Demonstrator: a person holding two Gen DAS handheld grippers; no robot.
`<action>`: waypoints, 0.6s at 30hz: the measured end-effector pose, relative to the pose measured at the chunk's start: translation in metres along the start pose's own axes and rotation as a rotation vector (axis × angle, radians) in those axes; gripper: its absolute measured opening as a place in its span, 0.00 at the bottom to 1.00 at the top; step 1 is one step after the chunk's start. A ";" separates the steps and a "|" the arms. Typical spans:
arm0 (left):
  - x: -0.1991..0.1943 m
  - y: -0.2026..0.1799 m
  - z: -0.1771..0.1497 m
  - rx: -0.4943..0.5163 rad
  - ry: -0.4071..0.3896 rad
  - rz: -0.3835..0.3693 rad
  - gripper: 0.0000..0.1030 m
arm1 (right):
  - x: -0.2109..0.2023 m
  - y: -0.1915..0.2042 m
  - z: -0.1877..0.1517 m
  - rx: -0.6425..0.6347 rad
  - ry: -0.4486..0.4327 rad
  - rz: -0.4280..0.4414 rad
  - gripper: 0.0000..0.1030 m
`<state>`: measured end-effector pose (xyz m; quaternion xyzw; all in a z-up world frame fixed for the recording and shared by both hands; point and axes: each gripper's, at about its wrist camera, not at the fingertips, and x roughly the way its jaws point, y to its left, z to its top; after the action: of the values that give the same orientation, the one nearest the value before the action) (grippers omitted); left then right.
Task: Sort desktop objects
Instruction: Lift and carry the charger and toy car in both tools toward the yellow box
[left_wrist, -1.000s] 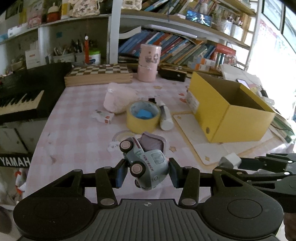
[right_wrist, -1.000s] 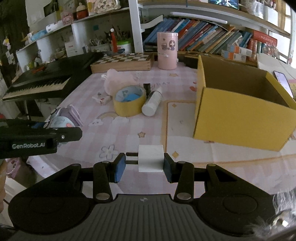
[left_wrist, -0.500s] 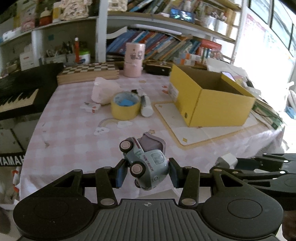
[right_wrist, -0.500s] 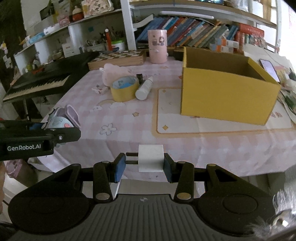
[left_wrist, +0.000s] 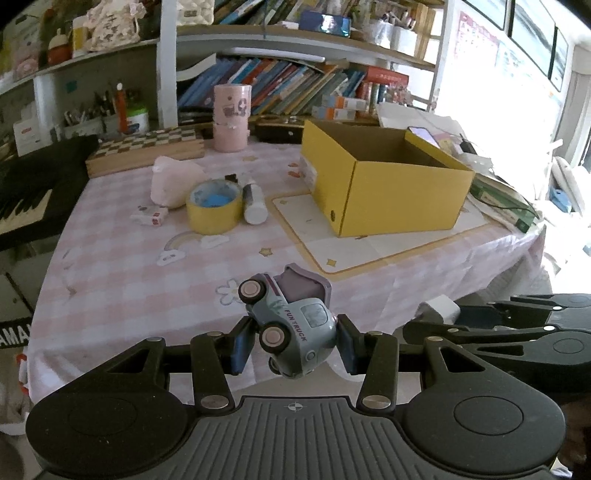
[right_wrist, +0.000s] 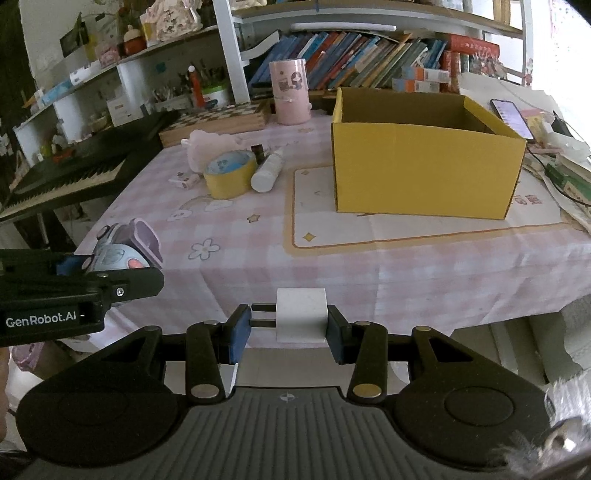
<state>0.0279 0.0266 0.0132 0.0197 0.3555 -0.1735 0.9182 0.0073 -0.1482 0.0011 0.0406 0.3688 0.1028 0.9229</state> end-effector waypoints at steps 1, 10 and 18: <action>0.000 -0.001 0.000 0.004 0.001 -0.003 0.44 | -0.001 -0.001 -0.001 0.001 -0.002 -0.002 0.39; -0.003 -0.016 -0.005 0.038 0.011 -0.031 0.44 | -0.012 -0.008 -0.009 0.021 -0.003 -0.016 0.39; 0.000 -0.029 -0.009 0.068 0.034 -0.081 0.44 | -0.024 -0.014 -0.019 0.044 -0.001 -0.049 0.39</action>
<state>0.0126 0.0012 0.0097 0.0392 0.3656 -0.2221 0.9030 -0.0204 -0.1674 0.0011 0.0517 0.3714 0.0719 0.9242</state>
